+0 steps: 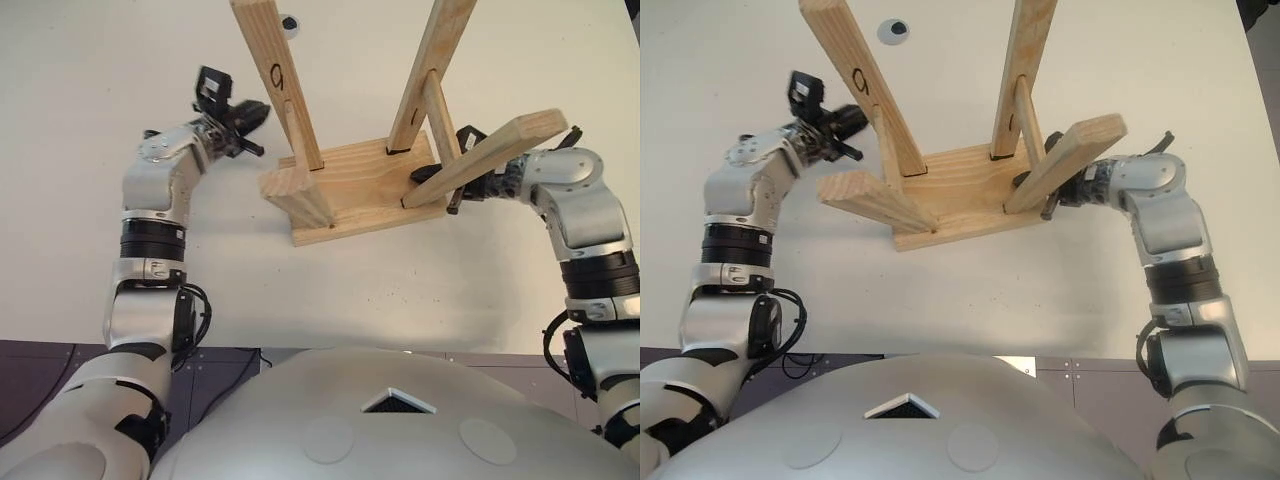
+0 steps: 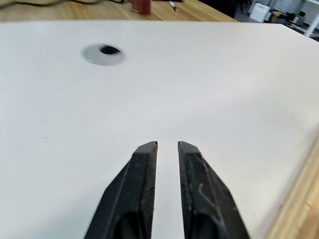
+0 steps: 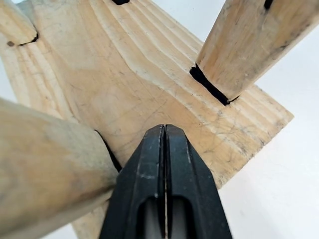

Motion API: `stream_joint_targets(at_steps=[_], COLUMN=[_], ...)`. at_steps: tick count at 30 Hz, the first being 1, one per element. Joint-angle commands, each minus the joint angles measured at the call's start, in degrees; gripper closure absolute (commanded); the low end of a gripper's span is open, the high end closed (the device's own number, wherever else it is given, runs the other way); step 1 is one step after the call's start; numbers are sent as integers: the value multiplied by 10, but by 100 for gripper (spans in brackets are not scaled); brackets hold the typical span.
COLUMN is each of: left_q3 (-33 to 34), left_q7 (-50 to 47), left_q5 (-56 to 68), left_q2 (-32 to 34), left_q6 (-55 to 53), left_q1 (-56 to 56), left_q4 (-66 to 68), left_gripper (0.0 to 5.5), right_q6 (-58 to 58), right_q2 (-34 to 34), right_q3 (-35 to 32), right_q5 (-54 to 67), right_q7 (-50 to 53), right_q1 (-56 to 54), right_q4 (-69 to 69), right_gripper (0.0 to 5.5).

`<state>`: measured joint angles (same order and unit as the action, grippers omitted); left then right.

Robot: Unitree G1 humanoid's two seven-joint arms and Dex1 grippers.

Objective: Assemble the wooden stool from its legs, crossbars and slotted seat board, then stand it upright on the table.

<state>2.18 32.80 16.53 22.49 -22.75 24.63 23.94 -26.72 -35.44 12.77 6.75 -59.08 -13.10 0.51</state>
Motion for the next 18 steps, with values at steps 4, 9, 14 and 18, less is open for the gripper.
stream_joint_targets(at_steps=[4, 9, 14, 18], left_q3=[43, 79, 62, 69], left_q7=[94, 150, 198, 193], left_q5=[72, 125, 152, 170], left_q2=[122, 177, 186, 156], left_q6=[-139, -176, -170, -149], left_q1=[-153, -213, -282, -309], left_q4=[-235, -336, -409, -427], left_gripper=[479, 479, 421, 359], right_q6=[-132, -183, -205, -325], right_q2=[21, 79, 128, 169], right_q3=[27, 31, -5, -147], right_q5=[-18, -28, 17, 159], right_q7=[99, 212, 256, 244], right_q1=[59, 78, 68, 14], right_q4=[60, 72, 87, 93], right_gripper=[548, 548, 550, 502])
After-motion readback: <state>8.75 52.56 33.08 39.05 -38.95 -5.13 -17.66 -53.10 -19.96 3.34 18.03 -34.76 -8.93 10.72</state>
